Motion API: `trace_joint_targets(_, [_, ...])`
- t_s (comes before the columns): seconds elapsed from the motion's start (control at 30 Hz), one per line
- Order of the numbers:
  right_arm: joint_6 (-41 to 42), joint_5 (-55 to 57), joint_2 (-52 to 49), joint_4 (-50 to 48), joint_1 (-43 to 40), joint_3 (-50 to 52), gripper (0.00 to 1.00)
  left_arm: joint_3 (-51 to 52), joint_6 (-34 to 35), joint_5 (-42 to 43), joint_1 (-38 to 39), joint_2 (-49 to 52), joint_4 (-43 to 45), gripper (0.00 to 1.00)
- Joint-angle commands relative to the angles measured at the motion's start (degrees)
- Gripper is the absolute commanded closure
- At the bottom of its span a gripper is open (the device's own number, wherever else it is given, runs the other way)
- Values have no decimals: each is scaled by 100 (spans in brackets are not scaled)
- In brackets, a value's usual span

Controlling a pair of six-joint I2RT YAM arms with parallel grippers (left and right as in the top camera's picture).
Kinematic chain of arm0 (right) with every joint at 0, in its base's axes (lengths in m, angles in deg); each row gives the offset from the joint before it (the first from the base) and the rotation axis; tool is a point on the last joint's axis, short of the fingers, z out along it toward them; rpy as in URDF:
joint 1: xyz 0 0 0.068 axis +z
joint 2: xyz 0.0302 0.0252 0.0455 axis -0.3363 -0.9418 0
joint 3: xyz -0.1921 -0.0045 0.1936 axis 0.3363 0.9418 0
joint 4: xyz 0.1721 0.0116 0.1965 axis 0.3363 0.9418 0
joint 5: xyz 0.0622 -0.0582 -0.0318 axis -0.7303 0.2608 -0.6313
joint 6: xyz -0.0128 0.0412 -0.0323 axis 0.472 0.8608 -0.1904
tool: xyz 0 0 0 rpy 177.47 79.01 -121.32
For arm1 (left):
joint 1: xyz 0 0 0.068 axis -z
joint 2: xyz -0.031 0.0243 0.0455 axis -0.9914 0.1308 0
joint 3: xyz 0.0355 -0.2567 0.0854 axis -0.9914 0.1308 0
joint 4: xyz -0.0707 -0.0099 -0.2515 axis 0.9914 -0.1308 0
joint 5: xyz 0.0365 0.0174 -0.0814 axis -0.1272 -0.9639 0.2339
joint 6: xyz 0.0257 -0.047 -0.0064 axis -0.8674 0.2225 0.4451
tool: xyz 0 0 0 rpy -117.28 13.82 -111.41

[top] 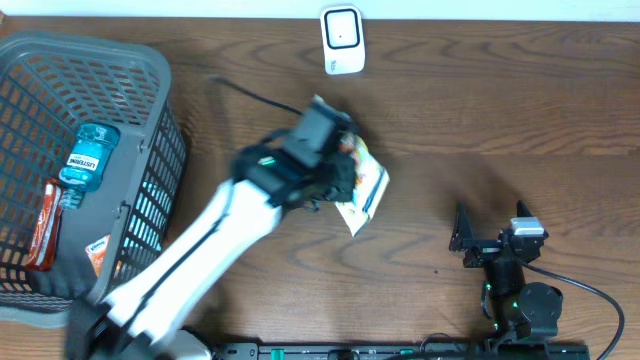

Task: Scan the item barcode
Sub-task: 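Lift the snack bag out and drop it on the table center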

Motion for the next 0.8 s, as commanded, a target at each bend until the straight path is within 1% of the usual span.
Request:
trace_joint_targets(0.0, [-9, 4, 11, 22, -28, 9, 1, -42, -629, -369, 203, 986, 28, 93])
trace_joint_targets(0.17, [-9, 4, 11, 22, -31, 9, 1, -42, -629, -411, 219, 2004, 26, 93])
trace_joint_targets(0.2, [-9, 4, 11, 22, -31, 9, 1, -42, -627, -411, 219, 2083, 26, 86])
trace_joint_targets(0.23, [-9, 4, 11, 22, -31, 9, 1, -42, -627, -411, 216, 2100, 22, 58])
trace_joint_targets(0.3, [-9, 4, 11, 22, -31, 9, 1, -87, -627, -411, 210, 2044, -57, 13])
trace_joint_targets(0.37, [-9, 4, 11, 22, -31, 9, 1, -243, -627, -413, 188, 1934, -260, 7])
trace_joint_targets(0.4, [-9, 4, 11, 22, -28, 9, 1, -352, -627, -413, 184, 1845, -385, 6])
trace_joint_targets(0.5, [-9, 4, 11, 22, -28, 9, 1, -658, -627, -411, 179, 1449, -601, 6])
trace_joint_targets(0.57, [-9, 4, 11, 22, -31, 9, 1, -710, -621, -413, 179, 1075, -485, 7])
trace_joint_targets(0.6, [-9, 4, 11, 22, -31, 9, 1, -710, -599, -411, 179, 929, -389, 22])
trace_joint_targets(0.7, [-9, 4, 11, 22, -28, 9, 1, -710, -562, -413, 181, 743, -94, 73])
trace_joint_targets(0.73, [-9, 4, 11, 22, -28, 9, 1, -708, -562, -413, 181, 745, -4, 79])
trace_joint_targets(0.77, [-9, 4, 11, 22, -28, 9, 1, -682, -562, -415, 179, 780, 79, 81])
